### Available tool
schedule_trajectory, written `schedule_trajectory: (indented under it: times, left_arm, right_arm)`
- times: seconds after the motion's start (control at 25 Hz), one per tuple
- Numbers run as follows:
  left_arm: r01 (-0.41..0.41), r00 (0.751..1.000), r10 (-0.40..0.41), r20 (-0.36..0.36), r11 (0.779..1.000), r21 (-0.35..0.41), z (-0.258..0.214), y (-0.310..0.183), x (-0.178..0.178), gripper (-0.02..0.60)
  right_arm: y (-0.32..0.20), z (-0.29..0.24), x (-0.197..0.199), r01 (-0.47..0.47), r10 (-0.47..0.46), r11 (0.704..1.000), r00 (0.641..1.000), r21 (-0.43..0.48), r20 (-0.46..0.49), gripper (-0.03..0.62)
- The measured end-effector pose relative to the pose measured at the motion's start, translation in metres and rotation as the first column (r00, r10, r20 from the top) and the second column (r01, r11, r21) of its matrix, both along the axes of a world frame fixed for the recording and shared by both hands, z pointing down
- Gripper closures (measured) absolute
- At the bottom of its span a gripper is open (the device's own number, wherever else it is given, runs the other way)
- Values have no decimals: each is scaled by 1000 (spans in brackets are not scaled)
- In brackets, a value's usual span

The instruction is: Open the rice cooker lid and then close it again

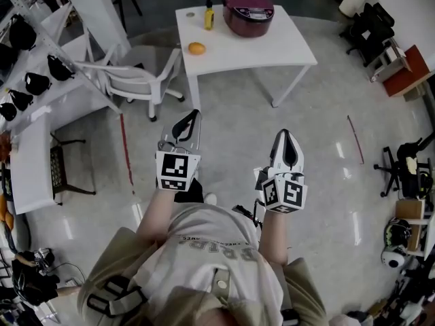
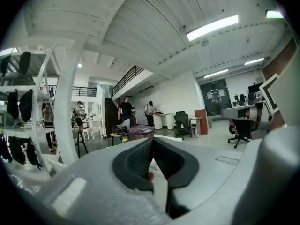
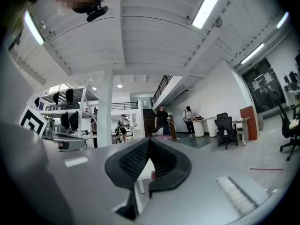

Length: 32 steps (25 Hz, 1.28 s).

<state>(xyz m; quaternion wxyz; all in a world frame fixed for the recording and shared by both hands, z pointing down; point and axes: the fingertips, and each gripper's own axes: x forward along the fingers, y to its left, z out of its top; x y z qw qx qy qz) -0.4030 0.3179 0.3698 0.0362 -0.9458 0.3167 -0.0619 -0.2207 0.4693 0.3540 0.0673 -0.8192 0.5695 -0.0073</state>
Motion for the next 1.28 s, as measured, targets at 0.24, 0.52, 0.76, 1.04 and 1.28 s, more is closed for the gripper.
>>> schedule_trajectory:
  times: [0.24, 0.52, 0.76, 1.04, 1.28]
  left_arm:
    - [-22, 998, 22, 64, 1000, 1, 8, -5, 11, 426]
    - [-53, 993, 53, 108, 999, -1, 16, -27, 36, 350]
    - [-72, 990, 75, 119, 997, -25, 24, -62, 60, 348]
    - [-86, 991, 91, 95, 994, -65, 30, -113, 89, 348]
    - [-114, 990, 122, 70, 988, -105, 33, -156, 114, 350]
  right_arm:
    - [-8, 0, 0, 43, -43, 999, 999, -3, -13, 390]
    - [-35, 5, 13, 59, -60, 998, 998, -30, -32, 310]
    - [-67, 9, 37, 45, -46, 998, 999, -37, -25, 306]
    - [-111, 17, 65, 41, -40, 998, 999, -42, 24, 295]
    - [-153, 18, 81, 39, -37, 997, 999, -67, 23, 295]
